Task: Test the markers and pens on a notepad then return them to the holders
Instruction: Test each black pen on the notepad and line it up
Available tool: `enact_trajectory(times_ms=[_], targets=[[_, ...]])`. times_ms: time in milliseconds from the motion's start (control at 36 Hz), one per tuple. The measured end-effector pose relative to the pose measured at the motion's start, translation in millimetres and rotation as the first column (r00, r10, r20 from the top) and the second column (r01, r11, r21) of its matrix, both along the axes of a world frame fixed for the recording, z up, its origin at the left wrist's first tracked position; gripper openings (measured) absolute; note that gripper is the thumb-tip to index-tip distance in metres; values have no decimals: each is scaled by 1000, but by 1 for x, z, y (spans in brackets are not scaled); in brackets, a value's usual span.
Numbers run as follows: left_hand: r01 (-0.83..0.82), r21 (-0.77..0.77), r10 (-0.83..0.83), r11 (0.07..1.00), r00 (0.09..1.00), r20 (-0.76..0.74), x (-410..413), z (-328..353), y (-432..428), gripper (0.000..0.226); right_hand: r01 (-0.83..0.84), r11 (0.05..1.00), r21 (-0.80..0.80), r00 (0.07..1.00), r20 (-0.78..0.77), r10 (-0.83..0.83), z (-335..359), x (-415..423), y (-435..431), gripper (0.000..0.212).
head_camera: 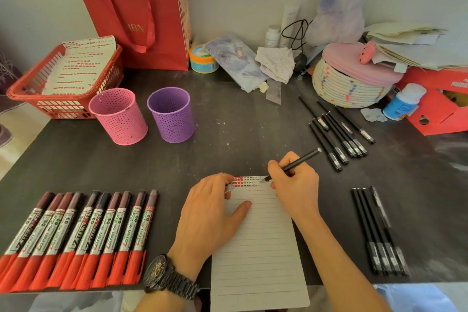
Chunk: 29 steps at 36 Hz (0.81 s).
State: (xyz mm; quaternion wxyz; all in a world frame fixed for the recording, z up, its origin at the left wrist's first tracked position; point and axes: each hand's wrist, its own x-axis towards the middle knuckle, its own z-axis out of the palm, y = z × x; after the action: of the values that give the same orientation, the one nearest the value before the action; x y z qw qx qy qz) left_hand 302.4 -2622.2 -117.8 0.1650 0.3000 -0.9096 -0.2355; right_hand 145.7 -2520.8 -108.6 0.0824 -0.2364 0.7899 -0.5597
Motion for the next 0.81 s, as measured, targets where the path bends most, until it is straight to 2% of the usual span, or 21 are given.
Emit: enact_trajectory(times_ms=[111,222,306,417,472,583,694,806], targets=[[4,-5,-4,1000,1000,6,1,-1,0,50,76,990,-115,996,43,-72,4,-1,4,31],[15,1,-15,1000,1000,18,1,2,1,49,70,985,-157,996,64,-61,11,2,4,25],[35,2,-35,999,999,-25,3,6,3,42,27,963,-270,987,162,17,15,7,11,18],[72,28,-66,997,985,-159,9,12,5,34,-61,903,-425,922,323,214,12,17,26,17],[81,37,-73,996,979,-190,10,13,7,36,-77,897,-435,910,338,242,8,22,32,24],[57,5,-56,998,987,-153,8,13,7,33,-39,898,-438,922,332,202,6,25,35,29],[8,-98,-22,995,989,-143,5,11,7,29,-35,880,-473,916,336,217,8,24,35,26],[26,-158,-49,987,989,-141,5,6,5,28,-69,870,-488,915,317,250,8,24,35,22]])
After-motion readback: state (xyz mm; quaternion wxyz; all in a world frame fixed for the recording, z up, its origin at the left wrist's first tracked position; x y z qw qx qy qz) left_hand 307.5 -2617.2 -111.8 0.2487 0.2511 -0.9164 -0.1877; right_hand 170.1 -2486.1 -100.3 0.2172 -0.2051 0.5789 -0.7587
